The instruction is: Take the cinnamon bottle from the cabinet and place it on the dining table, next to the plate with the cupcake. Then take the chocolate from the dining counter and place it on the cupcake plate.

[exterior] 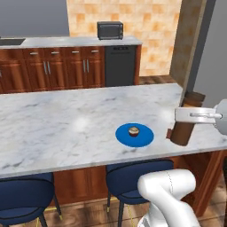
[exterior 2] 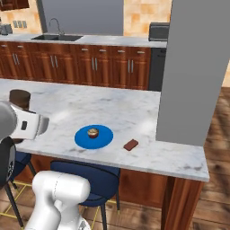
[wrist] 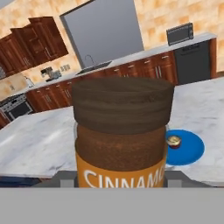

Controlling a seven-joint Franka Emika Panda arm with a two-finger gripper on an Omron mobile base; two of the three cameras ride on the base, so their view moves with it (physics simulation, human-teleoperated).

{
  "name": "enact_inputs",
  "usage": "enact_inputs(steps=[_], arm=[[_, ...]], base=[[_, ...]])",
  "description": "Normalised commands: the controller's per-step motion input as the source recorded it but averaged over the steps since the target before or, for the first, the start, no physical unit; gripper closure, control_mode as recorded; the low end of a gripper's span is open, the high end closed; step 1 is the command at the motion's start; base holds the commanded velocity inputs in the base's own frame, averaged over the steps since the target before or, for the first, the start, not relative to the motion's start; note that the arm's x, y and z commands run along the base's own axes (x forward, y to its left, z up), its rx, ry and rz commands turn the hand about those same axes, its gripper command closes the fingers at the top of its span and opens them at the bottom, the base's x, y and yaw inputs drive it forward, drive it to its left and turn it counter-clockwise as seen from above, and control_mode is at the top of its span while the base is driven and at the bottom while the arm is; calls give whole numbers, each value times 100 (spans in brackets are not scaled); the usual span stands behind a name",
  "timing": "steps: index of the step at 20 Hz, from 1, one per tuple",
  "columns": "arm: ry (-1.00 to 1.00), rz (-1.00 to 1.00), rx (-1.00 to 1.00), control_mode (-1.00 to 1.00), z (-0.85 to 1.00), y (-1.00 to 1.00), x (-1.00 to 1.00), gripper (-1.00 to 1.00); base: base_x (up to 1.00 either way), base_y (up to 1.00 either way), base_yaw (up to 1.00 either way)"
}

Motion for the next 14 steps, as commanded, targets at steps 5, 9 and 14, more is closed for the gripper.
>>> enact_inputs(steps=[5,9,14], arm=[[9,-7,-15,-100,-7,33,30,100],[2,-17,-26,-100,-24,81,36,100],[2,-25,-13,-100,-12,40,50,100]], base=[[0,0,0],[0,0,0],[0,0,0]])
